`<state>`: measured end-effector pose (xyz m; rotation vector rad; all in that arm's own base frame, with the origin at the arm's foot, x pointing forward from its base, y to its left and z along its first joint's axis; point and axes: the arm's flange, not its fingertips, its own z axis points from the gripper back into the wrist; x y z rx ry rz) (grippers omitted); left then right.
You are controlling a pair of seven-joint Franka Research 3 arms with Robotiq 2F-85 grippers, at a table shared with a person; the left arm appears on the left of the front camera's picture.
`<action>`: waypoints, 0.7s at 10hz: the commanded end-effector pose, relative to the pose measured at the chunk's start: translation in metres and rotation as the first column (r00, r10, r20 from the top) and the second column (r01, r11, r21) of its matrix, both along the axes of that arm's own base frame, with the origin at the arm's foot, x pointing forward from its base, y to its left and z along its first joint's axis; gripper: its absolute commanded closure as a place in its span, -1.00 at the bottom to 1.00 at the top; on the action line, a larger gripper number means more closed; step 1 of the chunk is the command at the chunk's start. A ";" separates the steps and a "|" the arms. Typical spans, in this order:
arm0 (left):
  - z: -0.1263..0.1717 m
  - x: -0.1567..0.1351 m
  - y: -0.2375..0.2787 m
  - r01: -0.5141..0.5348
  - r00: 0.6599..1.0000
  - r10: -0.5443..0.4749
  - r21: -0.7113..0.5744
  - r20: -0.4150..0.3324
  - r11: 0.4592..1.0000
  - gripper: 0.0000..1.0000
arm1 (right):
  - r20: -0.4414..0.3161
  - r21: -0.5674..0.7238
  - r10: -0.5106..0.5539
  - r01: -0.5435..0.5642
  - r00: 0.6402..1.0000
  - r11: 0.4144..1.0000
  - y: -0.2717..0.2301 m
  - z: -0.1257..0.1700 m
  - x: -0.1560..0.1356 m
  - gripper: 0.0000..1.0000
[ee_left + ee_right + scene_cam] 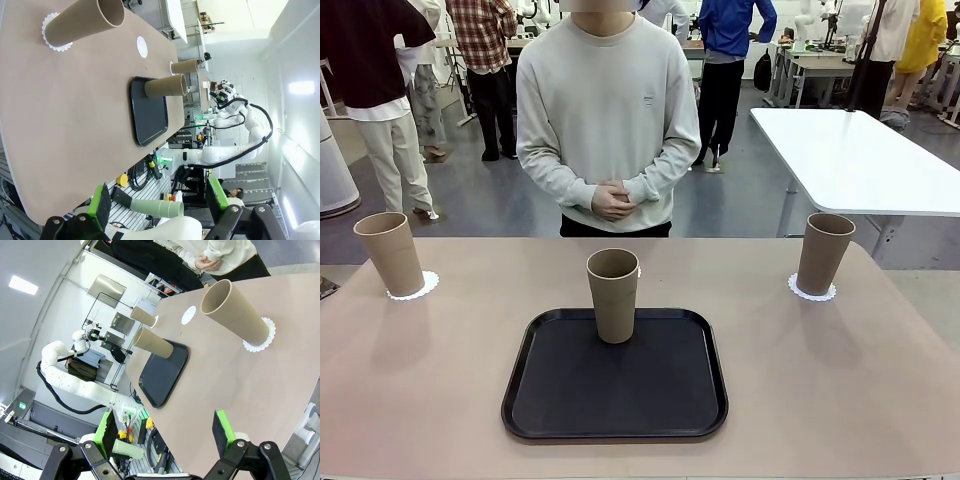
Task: Place coasters on the table and set cups on them.
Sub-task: Take one Reusable plastic cup from the Flat Tray and place it on a coaster set by the human.
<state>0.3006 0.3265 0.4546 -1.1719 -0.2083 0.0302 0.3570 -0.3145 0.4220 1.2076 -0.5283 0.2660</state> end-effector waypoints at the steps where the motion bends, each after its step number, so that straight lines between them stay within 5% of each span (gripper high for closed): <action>1: 0.004 -0.001 0.000 -0.009 1.000 0.008 -0.004 -0.011 1.000 -1.00 | -0.006 0.003 -0.001 0.001 1.000 1.000 0.001 0.000 0.000 -1.00; 7: 0.004 -0.001 0.000 -0.009 1.000 0.008 -0.004 -0.011 1.000 -1.00 | -0.006 0.003 -0.001 0.001 1.000 1.000 0.001 0.000 0.000 -1.00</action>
